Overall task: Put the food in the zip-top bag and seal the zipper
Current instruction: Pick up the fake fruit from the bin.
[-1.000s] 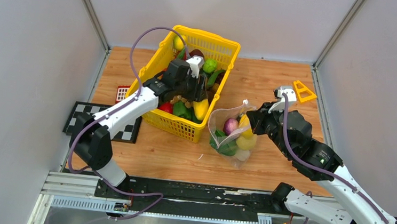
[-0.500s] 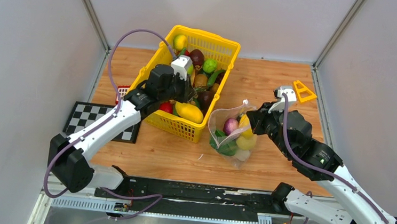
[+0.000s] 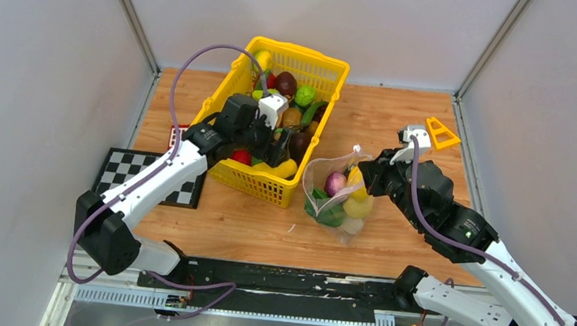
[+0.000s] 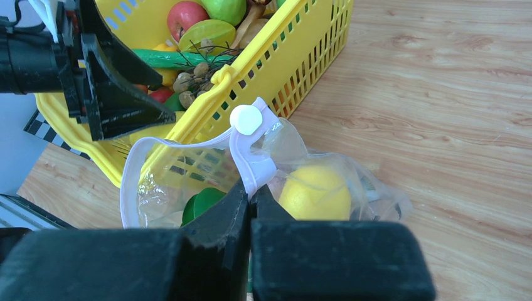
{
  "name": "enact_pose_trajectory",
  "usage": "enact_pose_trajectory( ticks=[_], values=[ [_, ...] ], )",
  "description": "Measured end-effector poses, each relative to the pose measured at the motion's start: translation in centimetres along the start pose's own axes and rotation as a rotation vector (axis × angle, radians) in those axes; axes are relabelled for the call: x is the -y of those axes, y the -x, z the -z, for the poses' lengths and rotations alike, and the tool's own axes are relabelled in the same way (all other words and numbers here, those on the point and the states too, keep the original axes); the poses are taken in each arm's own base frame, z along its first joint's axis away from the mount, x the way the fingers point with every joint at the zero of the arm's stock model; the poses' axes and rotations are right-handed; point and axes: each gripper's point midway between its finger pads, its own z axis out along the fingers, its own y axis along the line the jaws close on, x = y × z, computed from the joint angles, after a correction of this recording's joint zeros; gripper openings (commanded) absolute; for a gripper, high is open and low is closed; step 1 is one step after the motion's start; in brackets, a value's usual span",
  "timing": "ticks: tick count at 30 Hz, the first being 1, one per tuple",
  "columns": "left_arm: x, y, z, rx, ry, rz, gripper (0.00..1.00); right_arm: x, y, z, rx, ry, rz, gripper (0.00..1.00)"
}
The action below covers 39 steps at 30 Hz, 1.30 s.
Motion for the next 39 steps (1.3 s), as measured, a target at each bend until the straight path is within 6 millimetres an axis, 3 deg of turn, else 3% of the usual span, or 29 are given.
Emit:
enact_pose_trajectory(
  ticks=[5, 12, 19, 22, 24, 27, 32, 39],
  values=[
    [0.5, -2.8, 0.6, -0.117, -0.062, -0.088, 0.95, 0.0, 0.0, -0.1, -0.001, 0.0, 0.001, 0.0],
    [1.3, -3.7, -1.0, -0.193, -0.151, -0.122, 0.86, -0.3, 0.0, -0.3, -0.003, 0.009, 0.004, 0.0],
    [1.4, -4.7, -1.7, -0.237, -0.174, -0.126, 0.69, -0.3, 0.0, -0.3, -0.001, 0.008, 0.006, 0.0],
    [1.4, -4.9, -1.5, -0.245, -0.175, -0.135, 0.52, -0.3, 0.0, -0.3, -0.001, 0.008, 0.006, 0.0],
    [1.3, -4.9, -1.5, -0.248, -0.17, -0.141, 0.5, -0.3, 0.0, -0.3, -0.002, 0.008, 0.007, 0.0],
    [1.1, -4.8, -1.4, -0.249, -0.159, -0.145, 0.52, -0.3, 0.0, -0.3, -0.002, 0.008, 0.007, 0.0],
    [1.0, -4.2, -1.0, -0.225, -0.145, -0.154, 0.79, -0.3, 0.0, -0.3, -0.002, 0.008, 0.009, 0.0],
    [0.9, -4.1, -0.9, -0.226, -0.147, -0.171, 0.8, -0.3, 0.0, -0.3, -0.001, 0.009, 0.01, 0.0]
  ],
)
